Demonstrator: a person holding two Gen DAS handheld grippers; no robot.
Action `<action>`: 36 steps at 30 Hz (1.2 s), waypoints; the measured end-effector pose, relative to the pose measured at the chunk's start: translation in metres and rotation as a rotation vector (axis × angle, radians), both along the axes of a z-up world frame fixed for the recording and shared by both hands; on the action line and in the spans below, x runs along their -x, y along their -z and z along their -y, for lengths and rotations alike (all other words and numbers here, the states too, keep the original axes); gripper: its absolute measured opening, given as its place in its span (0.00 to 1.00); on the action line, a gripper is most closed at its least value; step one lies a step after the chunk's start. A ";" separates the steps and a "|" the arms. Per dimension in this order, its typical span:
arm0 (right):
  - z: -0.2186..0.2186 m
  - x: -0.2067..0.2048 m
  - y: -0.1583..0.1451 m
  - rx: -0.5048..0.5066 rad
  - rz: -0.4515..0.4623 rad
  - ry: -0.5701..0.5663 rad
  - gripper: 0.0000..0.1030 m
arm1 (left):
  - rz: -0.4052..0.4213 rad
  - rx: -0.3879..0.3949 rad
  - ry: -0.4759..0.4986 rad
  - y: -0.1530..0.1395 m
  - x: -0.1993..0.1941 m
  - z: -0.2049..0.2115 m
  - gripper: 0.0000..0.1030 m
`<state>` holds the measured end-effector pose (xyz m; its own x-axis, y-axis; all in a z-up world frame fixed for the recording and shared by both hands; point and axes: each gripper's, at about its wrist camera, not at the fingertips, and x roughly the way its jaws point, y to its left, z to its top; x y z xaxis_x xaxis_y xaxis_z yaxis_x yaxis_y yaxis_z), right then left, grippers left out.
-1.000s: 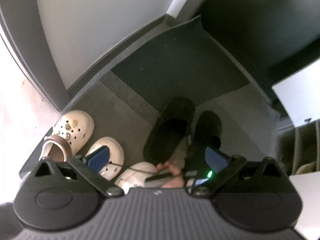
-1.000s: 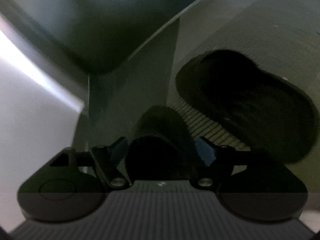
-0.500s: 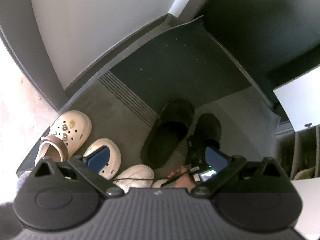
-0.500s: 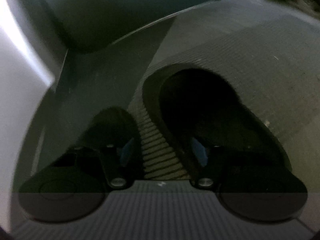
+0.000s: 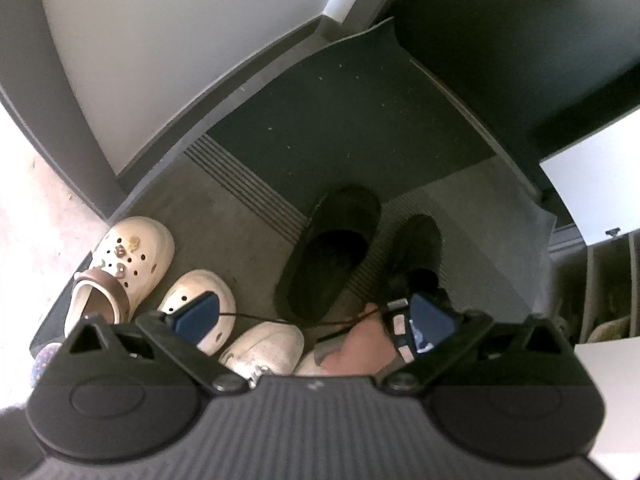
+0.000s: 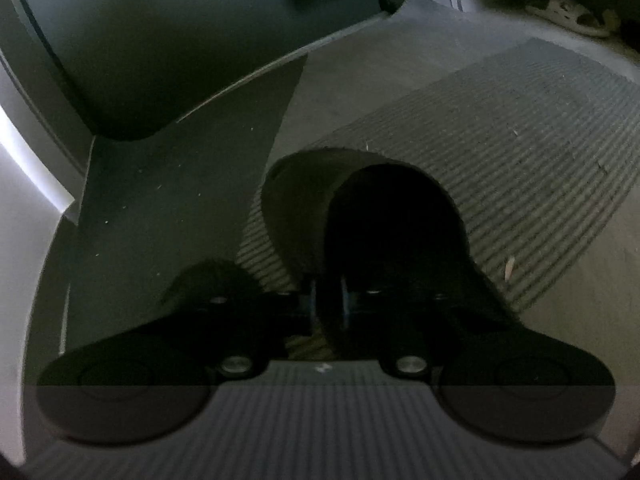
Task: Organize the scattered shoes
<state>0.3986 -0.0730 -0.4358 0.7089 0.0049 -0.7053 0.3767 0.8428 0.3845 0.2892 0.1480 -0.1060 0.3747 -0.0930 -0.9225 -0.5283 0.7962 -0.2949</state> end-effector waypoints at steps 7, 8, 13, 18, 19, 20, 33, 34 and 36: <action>-0.018 0.024 0.005 0.027 -0.062 -0.104 0.15 | 0.040 -0.017 0.002 -0.020 0.020 -0.004 1.00; -0.018 0.026 0.005 0.023 -0.065 -0.110 0.16 | 0.051 -0.022 0.010 -0.024 0.022 -0.004 1.00; -0.016 0.044 -0.002 0.000 -0.030 -0.103 0.16 | 0.122 -0.149 0.127 -0.054 0.033 0.017 1.00; -0.011 0.088 -0.014 -0.107 0.056 0.075 0.16 | 0.167 -0.188 0.176 -0.066 0.029 0.036 1.00; -0.011 0.091 -0.016 -0.112 0.069 0.089 0.16 | 0.171 -0.222 0.188 -0.065 0.024 0.041 1.00; -0.014 0.095 -0.020 -0.112 0.086 0.109 0.16 | 0.170 -0.239 0.193 -0.064 0.021 0.044 1.00; 0.018 0.104 -0.114 -0.107 -0.006 -0.030 0.16 | 0.448 -0.367 0.191 -0.110 -0.006 0.089 1.00; 0.021 0.105 -0.118 -0.100 -0.015 -0.046 0.16 | 0.478 -0.392 0.213 -0.132 -0.008 0.095 1.00; 0.049 0.114 -0.159 -0.017 -0.078 -0.158 0.16 | 0.467 -0.385 0.220 -0.167 -0.008 0.099 1.00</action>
